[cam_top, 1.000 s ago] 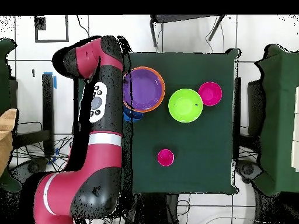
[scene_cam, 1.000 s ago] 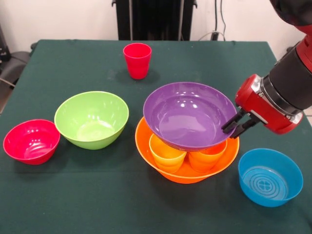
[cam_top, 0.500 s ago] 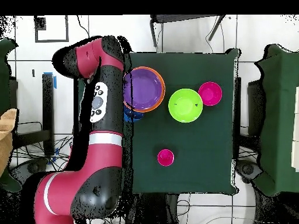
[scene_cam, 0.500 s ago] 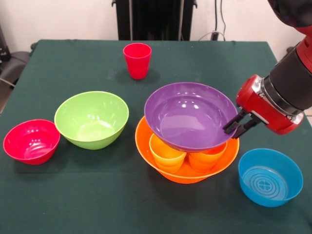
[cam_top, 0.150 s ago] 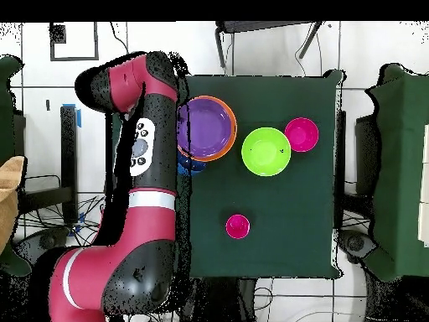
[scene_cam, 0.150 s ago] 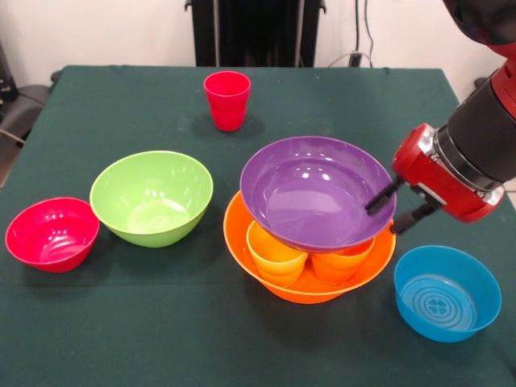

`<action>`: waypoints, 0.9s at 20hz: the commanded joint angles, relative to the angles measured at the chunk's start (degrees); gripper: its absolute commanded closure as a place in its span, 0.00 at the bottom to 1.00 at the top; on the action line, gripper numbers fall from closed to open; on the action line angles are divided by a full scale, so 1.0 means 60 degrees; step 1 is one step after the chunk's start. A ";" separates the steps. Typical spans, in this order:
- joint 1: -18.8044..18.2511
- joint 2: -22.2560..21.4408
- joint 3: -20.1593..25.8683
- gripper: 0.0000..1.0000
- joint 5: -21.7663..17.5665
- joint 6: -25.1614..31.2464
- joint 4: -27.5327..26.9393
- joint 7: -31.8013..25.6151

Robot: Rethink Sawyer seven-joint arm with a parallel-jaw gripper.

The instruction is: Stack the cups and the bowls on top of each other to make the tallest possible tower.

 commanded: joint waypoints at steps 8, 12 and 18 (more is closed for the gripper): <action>-0.0241 0.0251 0.0421 0.00 -0.0117 0.0030 -0.0112 -0.0011; -0.0264 0.0186 0.0459 0.00 -0.0059 0.0072 -0.0087 -0.0115; -0.0372 0.0001 0.0759 0.00 0.0256 0.0158 -0.0153 -0.0366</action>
